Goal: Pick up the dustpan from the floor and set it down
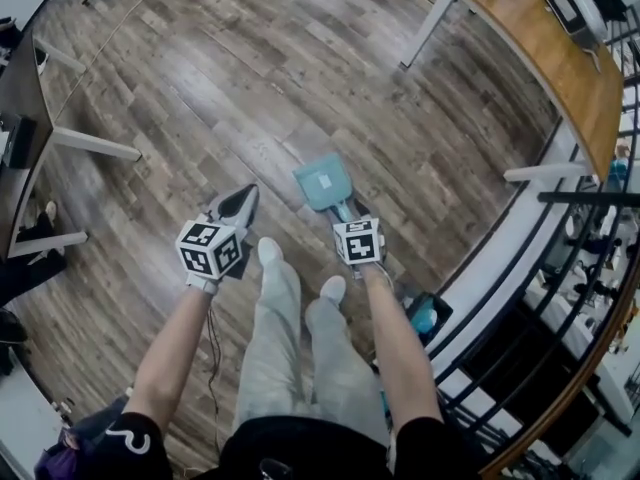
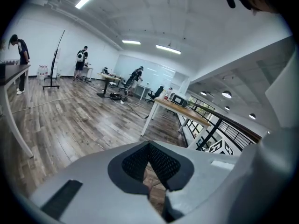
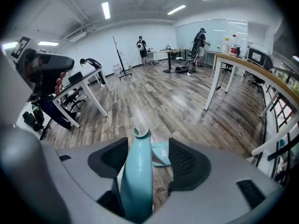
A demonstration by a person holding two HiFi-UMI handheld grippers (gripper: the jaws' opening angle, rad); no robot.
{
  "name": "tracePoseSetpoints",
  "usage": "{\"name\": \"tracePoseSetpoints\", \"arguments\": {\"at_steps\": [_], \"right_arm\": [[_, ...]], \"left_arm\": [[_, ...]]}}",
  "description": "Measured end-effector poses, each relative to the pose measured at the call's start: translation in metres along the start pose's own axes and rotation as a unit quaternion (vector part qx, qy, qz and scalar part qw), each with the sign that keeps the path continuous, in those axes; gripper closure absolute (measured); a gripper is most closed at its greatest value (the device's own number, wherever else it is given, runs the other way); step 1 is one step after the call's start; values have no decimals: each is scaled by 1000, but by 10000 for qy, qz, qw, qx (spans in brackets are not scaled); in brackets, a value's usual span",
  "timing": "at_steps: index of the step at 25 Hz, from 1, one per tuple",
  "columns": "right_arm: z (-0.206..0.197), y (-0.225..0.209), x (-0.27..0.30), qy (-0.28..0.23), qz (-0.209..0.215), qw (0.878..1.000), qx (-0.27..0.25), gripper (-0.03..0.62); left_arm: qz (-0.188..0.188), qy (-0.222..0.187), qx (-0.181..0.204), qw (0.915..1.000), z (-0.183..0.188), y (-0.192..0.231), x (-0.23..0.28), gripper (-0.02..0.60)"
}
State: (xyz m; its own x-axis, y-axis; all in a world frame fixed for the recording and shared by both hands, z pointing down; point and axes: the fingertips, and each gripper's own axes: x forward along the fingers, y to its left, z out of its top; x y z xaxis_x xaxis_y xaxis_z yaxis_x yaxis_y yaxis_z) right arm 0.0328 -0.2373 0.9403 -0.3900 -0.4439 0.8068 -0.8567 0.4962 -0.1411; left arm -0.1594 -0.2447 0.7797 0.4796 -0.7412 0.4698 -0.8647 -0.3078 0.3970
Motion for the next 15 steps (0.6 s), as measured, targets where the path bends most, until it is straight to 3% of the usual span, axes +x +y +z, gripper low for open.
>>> {"name": "tracePoseSetpoints", "arguments": {"at_steps": [7, 15], "right_arm": [[-25, -3, 22, 392, -127, 9991, 30, 338], [-22, -8, 23, 408, -284, 9987, -78, 467]], "left_arm": [[72, 114, -66, 9999, -14, 14, 8, 584], [110, 189, -124, 9997, -20, 21, 13, 584]]}}
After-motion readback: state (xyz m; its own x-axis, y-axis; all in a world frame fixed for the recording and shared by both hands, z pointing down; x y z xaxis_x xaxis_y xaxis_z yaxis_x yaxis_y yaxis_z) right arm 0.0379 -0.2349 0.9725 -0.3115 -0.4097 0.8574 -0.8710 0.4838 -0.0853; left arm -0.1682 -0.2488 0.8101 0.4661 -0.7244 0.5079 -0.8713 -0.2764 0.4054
